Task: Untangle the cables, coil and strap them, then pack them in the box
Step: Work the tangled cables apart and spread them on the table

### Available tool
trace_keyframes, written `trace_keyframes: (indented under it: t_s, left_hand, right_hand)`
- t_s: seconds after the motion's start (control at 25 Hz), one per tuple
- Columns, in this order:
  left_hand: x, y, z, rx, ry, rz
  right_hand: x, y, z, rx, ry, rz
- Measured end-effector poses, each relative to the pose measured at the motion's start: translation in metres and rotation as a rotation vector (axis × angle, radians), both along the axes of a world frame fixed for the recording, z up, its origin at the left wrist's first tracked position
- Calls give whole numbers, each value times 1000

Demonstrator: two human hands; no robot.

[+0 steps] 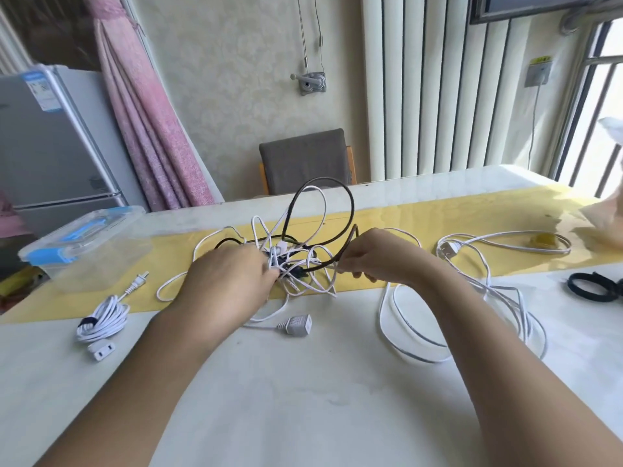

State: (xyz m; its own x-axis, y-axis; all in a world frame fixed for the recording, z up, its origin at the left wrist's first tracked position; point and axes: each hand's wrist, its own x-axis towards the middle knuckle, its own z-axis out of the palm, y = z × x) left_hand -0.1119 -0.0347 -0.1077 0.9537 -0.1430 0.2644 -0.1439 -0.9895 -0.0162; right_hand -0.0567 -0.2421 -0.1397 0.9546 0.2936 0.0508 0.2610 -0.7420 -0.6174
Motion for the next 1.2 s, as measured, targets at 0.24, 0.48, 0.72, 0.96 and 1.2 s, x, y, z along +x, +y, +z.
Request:
trace_keyframes:
  t_s: [0.24, 0.48, 0.72, 0.96, 1.2]
  left_hand:
    - [64, -18, -16, -367, 164, -257]
    - [81, 25, -38, -542, 310, -194]
    - [84, 22, -40, 17, 189, 9]
    - [82, 19, -25, 72, 380, -154]
    - [77, 2, -22, -143, 25, -292]
  right_hand:
    - [4, 7, -11, 57, 72, 3]
    - [6, 25, -21, 110, 78, 43]
    - [0, 36, -22, -59, 72, 108]
    - [4, 37, -24, -11, 37, 50]
    - [12, 34, -26, 372, -108, -75]
